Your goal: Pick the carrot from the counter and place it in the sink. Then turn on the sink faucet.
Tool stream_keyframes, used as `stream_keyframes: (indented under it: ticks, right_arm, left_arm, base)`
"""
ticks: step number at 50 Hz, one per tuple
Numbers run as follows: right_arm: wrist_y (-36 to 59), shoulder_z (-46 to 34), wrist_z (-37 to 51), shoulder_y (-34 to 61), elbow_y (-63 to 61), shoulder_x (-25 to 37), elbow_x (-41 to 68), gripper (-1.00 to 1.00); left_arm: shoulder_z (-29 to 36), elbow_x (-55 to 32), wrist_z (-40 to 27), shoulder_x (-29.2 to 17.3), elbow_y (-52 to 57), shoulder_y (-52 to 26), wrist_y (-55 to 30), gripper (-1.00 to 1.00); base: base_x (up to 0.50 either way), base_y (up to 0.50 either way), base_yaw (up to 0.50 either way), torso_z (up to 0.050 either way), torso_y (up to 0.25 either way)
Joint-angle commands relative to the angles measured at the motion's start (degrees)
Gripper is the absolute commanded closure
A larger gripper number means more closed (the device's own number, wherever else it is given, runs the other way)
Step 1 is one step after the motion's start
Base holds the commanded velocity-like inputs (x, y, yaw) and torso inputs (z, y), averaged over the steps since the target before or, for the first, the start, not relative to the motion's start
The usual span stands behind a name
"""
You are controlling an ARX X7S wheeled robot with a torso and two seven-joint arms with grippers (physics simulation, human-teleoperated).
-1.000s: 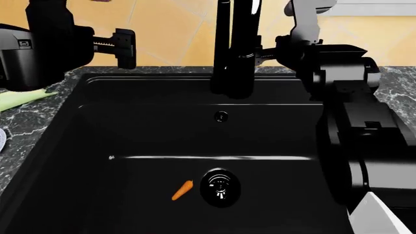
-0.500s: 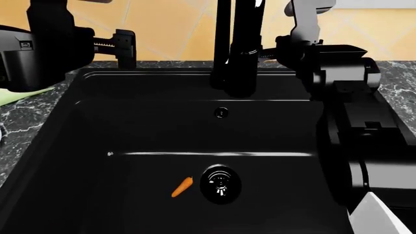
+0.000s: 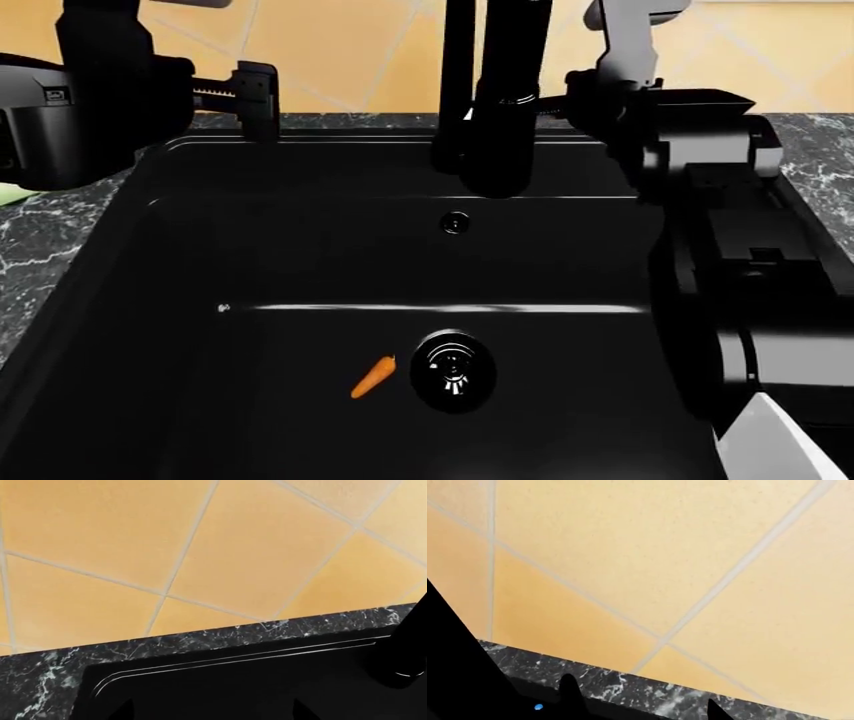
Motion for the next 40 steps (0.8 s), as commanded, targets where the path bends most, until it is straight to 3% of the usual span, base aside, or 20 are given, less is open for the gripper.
stream_keyframes:
  ticks: [1, 6, 14, 21, 40]
  right_arm:
    - [-0.1, 0.4, 0.5, -0.1, 0.0, 0.2, 0.1, -1.0]
    - [-0.6, 1.2, 2.7, -0.5, 0.0, 0.5, 0.2, -1.0]
    - [-1.8, 6.9, 19.2, -0.6, 0.0, 2.3, 0.9, -1.0]
    - [-3.1, 9.9, 24.7, -1.0, 0.0, 3.0, 0.7, -1.0]
    - [-3.0, 10.4, 23.5, -0.9, 0.0, 2.9, -0.1, -1.0]
  left_arm:
    - [-0.2, -0.3, -0.2, 0.0, -0.1, 0.1, 0.2, -1.0]
    - [0.0, 0.0, -0.4, -0.2, 0.2, 0.4, 0.3, -1.0]
    - [0.0, 0.3, -0.2, -0.2, -0.3, 0.5, 0.6, -1.0]
    - [0.1, 0.6, 0.0, -0.1, -1.1, 0.1, 0.6, -1.0]
    - [0.4, 0.7, 0.2, 0.2, -1.6, -0.3, 0.3, -1.0]
  base:
    - [0.0, 0.0, 0.0, 0.0, 0.0]
    - [0.0, 0.0, 0.0, 0.0, 0.0]
    - [0.0, 0.0, 0.0, 0.0, 0.0]
    - [0.0, 0.0, 0.0, 0.0, 0.0]
    - [0.0, 0.0, -0.01, 0.0, 0.0]
